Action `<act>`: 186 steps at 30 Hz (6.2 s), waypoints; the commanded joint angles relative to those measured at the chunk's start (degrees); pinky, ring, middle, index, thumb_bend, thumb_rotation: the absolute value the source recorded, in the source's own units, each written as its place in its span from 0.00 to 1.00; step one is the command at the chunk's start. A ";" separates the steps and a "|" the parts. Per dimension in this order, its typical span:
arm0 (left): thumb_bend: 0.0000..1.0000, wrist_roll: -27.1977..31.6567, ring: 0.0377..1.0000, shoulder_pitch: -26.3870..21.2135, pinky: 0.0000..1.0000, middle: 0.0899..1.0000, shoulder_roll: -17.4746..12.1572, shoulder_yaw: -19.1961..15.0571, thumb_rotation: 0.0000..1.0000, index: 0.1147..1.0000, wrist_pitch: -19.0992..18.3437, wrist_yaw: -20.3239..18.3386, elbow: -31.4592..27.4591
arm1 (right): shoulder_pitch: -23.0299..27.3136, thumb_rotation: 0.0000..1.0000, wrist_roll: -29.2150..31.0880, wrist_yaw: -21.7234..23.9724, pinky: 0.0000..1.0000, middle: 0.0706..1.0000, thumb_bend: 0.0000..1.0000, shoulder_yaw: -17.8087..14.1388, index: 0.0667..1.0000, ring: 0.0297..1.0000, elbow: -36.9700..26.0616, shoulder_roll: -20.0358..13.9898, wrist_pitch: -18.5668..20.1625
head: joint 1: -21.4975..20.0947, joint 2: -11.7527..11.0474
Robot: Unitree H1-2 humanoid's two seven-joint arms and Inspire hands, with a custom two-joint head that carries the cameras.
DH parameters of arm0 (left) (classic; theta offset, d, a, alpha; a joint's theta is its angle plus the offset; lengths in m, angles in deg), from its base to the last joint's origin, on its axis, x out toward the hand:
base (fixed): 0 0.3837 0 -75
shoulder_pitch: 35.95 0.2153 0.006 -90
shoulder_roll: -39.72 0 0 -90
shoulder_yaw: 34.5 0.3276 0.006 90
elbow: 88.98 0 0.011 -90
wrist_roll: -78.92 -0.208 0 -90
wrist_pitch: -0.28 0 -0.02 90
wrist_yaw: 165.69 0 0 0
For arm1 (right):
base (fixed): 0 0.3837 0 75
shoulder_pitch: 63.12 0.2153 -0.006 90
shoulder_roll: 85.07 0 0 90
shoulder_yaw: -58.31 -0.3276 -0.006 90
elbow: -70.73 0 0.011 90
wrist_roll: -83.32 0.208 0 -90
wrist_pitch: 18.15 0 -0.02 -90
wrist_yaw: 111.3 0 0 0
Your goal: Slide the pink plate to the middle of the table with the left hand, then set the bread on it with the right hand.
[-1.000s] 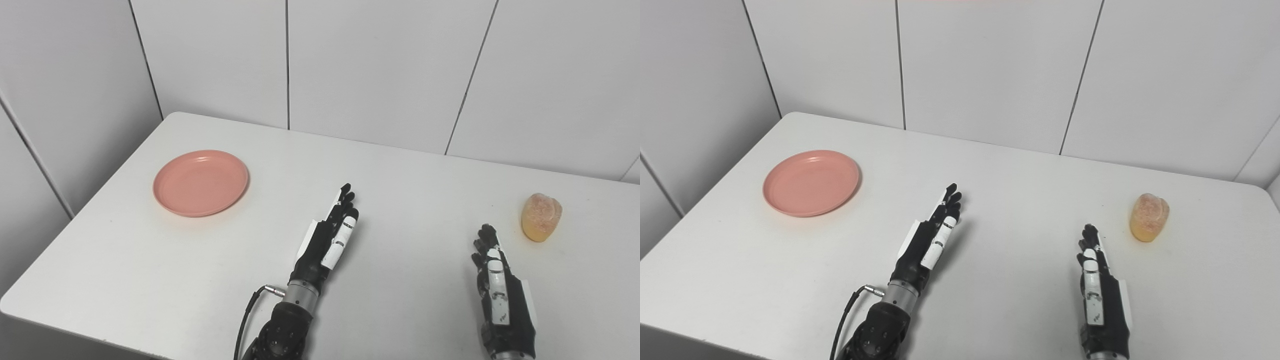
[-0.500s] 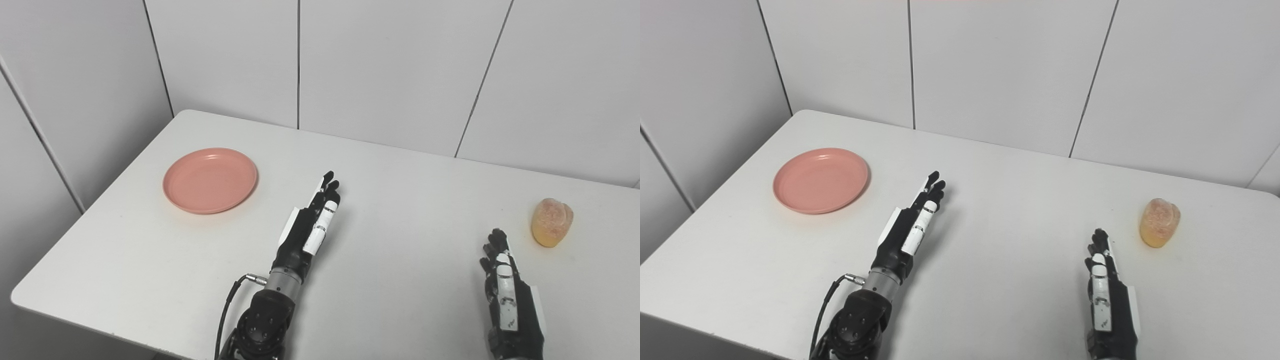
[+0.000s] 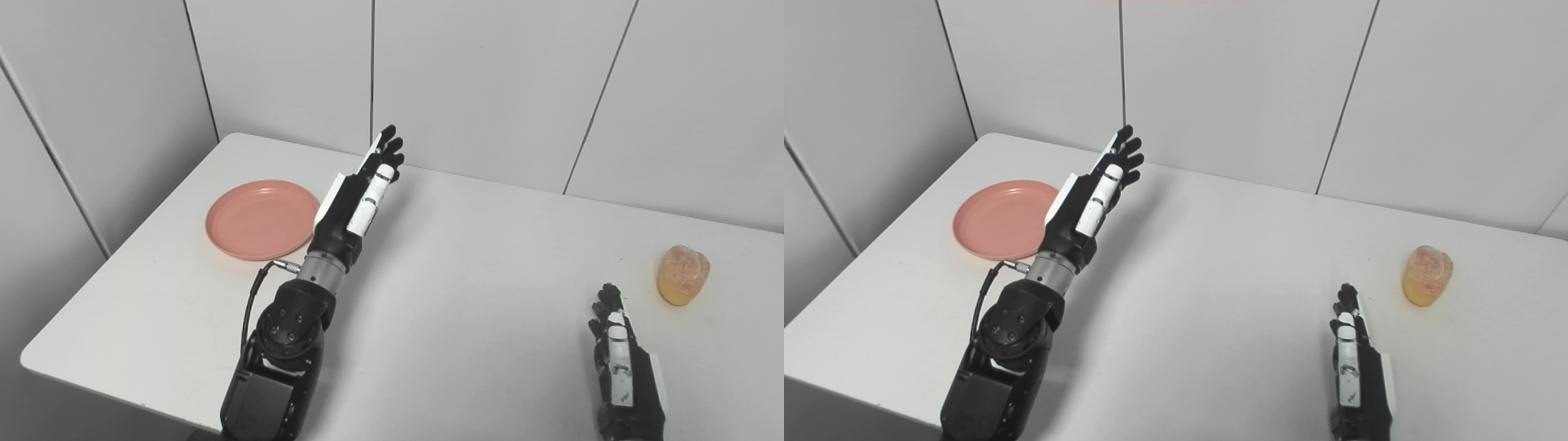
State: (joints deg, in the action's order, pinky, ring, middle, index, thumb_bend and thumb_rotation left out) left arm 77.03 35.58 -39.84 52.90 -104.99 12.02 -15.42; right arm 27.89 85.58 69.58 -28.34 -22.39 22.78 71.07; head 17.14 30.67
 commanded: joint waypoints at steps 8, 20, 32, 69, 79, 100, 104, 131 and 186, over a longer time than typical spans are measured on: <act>0.41 3.15 0.93 -8.04 0.96 0.94 -5.48 -6.32 1.00 0.93 -1.88 0.66 3.36 | 0.82 1.00 0.31 0.41 1.00 0.98 0.07 0.08 0.96 0.99 -2.09 0.10 -0.35 | 1.41 0.08; 0.40 4.62 0.91 -12.82 0.92 0.91 -14.62 -13.06 1.00 0.90 -4.62 0.88 8.27 | 0.92 1.00 0.76 0.63 1.00 0.98 0.10 -0.11 0.96 0.99 -1.55 0.06 -1.17 | 2.20 -0.06; 0.38 10.18 0.89 -16.15 0.90 0.89 -20.14 -19.29 1.00 0.88 -2.22 1.51 18.68 | 0.82 1.00 0.48 0.81 1.00 0.98 0.08 0.08 0.96 0.99 -2.35 -0.23 -0.67 | 2.74 -0.09; 0.36 20.76 0.90 -13.52 0.88 0.89 -25.91 -26.74 1.00 0.87 3.14 0.63 40.57 | 0.88 1.00 1.36 1.87 1.00 0.99 0.08 -0.39 0.96 1.00 -1.71 -1.22 -2.09 | 3.19 -0.64; 0.35 22.06 0.89 -12.85 0.86 0.89 -24.56 -26.10 1.00 0.88 3.36 0.98 42.17 | 0.95 1.00 1.44 2.00 1.00 0.99 0.09 -0.45 0.96 1.00 -1.84 -1.31 -2.07 | 3.64 -0.17; 0.35 20.97 0.90 -11.75 0.92 0.89 -23.37 -22.23 1.00 0.88 5.09 -0.17 50.57 | 1.07 1.00 2.85 2.25 1.00 0.99 0.09 -0.70 0.96 1.00 -1.71 -0.68 -1.66 | 3.50 0.23; 0.36 20.42 0.90 -11.50 0.93 0.90 -23.15 -21.61 1.00 0.89 5.37 0.21 50.84 | 0.96 1.00 2.61 2.14 1.00 0.99 0.10 -0.56 0.96 1.00 -2.26 -0.58 -1.18 | 3.46 0.30; 0.34 20.50 0.86 -12.44 0.86 0.87 -19.02 -15.42 1.00 0.85 7.96 -3.33 56.98 | 0.40 1.00 0.68 1.51 1.00 0.98 0.10 -0.31 0.96 0.98 -3.26 -0.45 -0.74 | 1.55 1.50; 0.32 14.83 0.90 -4.99 0.91 0.90 -0.78 4.22 1.00 0.89 -6.04 -6.90 31.74 | 0.63 1.00 -3.51 -1.54 0.99 0.97 0.13 2.10 0.94 0.98 -5.45 2.69 4.63 | -8.04 6.56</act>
State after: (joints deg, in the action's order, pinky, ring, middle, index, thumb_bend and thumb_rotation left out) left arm 92.21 30.33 -42.15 55.40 -107.04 6.55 16.84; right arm 26.93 82.38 68.22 -26.54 -25.99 24.76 75.67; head 9.23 37.18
